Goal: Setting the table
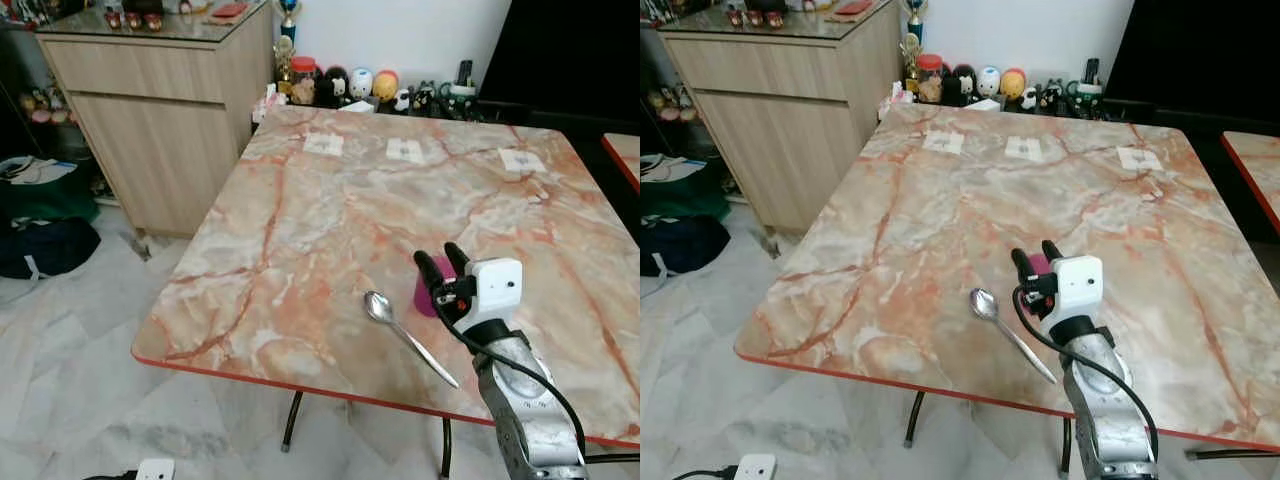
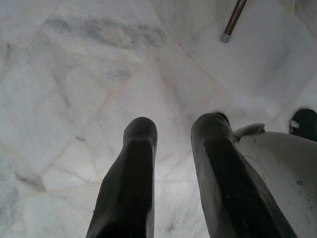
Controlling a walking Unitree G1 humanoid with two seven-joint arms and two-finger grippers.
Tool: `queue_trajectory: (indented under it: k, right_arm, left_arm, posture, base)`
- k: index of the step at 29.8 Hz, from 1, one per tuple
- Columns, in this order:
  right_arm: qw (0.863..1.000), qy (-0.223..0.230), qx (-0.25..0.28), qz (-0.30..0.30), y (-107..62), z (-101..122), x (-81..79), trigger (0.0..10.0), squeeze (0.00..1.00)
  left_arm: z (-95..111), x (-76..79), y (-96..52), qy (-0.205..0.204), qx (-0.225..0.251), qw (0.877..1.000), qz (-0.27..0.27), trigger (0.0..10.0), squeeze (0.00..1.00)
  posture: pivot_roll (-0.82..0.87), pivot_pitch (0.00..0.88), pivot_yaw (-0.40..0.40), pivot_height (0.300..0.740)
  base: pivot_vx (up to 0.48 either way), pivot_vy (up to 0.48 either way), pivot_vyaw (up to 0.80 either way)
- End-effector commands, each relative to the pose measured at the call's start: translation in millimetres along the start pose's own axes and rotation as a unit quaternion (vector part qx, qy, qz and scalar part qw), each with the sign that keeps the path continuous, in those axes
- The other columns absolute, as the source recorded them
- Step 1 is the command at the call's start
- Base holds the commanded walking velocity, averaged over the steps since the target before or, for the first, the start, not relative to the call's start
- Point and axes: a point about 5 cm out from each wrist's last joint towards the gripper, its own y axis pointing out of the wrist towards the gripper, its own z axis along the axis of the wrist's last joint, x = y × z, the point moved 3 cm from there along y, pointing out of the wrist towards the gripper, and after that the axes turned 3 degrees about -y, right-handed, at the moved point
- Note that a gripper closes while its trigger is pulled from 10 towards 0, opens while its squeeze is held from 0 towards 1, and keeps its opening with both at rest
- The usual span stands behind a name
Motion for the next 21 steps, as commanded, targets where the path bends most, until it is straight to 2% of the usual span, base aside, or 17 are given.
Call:
queue_trajectory:
  k: [1, 2, 3, 4, 7, 10, 13, 17, 21]
  right_arm:
    - [1.000, -0.004, 0.008, 0.006, -5.9, 7.9, 6.9, 10.0, 1.00]
    - [1.000, -0.005, -0.010, 0.011, -11.0, 3.8, 12.2, 10.0, 0.88]
    - [1.000, -0.005, -0.018, 0.016, -12.6, 1.7, 13.1, 10.0, 0.71]
    - [0.999, -0.013, -0.031, 0.035, -14.7, -1.7, 10.7, 10.0, 0.00]
    - [0.992, -0.028, -0.060, 0.107, -20.7, -7.5, -3.8, 10.0, 0.00]
    - [0.987, -0.036, -0.097, 0.125, -21.6, -16.8, -8.1, 10.0, 0.00]
    - [0.981, -0.023, -0.114, 0.155, -20.0, -22.1, -16.0, 10.0, 0.00]
    - [0.979, -0.029, -0.119, 0.162, -13.9, -21.1, -18.3, 10.0, 0.00]
    - [0.978, -0.029, -0.170, 0.117, -0.2, -32.0, -6.2, 10.0, 0.00]
  left_arm:
    - [-6.9, -1.9, -1.6, -0.002, -0.011, 1.000, 0.001, 10.0, 0.00]
    - [-6.8, -2.2, -1.6, 0.000, -0.011, 1.000, 0.000, 10.0, 0.00]
    - [-6.8, -2.2, -1.5, 0.001, -0.012, 1.000, -0.001, 10.0, 0.00]
    - [-6.7, -2.2, -1.5, 0.002, -0.012, 1.000, -0.002, 10.0, 0.00]
    - [-6.3, -2.1, -1.4, 0.004, -0.012, 1.000, -0.003, 10.0, 0.00]
    - [-5.9, -2.0, -1.3, 0.004, -0.011, 1.000, -0.002, 10.0, 0.00]
    - [-5.5, -1.9, -1.2, 0.001, -0.010, 1.000, -0.001, 10.0, 0.00]
    - [-5.4, -2.0, -1.2, -0.001, -0.010, 1.000, 0.000, 10.0, 0.00]
    - [-5.4, -1.5, -1.0, 0.000, -0.012, 1.000, -0.003, 10.0, 0.00]
  posture:
    - [-0.09, 0.045, 0.008, 0.740]
    - [-0.09, 0.045, 0.012, 0.740]
    - [-0.09, 0.045, 0.012, 0.740]
    - [-0.09, 0.047, 0.015, 0.740]
    - [-0.09, 0.048, 0.013, 0.740]
    - [-0.08, 0.048, 0.012, 0.740]
    - [-0.08, 0.047, 0.011, 0.740]
    - [-0.08, 0.046, 0.012, 0.740]
    - [-0.08, 0.047, 0.016, 0.740]
  base:
    - [0.000, 0.000, 0.00]
    - [0.000, 0.000, 0.00]
    - [0.000, 0.000, 0.00]
    - [0.000, 0.000, 0.00]
    - [0.000, 0.000, 0.00]
    - [0.000, 0.000, 0.00]
    - [0.000, 0.000, 0.00]
    - [0.000, 0.000, 0.00]
    - [0.000, 0.000, 0.00]
